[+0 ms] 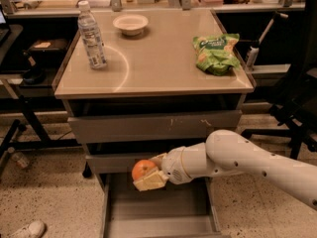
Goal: Pick orange from bottom drawer and place on counter
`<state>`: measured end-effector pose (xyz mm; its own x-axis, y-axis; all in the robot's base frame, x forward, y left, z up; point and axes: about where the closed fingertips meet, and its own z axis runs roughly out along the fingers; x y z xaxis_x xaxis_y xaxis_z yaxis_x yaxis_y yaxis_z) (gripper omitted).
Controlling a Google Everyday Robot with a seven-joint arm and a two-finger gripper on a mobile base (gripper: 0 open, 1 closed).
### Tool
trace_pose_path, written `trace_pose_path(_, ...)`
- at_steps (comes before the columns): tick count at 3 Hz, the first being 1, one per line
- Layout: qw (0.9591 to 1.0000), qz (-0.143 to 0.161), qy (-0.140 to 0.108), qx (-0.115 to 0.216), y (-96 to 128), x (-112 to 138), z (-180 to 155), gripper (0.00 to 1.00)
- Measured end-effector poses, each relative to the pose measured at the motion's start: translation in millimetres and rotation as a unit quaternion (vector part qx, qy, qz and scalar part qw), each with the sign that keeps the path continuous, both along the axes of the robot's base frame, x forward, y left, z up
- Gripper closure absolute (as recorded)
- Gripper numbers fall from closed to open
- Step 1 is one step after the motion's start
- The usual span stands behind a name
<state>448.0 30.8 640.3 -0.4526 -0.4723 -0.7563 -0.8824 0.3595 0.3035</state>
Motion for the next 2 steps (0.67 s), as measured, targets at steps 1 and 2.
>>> trace_pose_path(1,1.0,0.0,0.0,0.0,0.0,0.0,0.0,1.0)
trace_pose_path(2,1.0,-0.002,-0.006,0.002,-2.8,5.2,15.4,1.0)
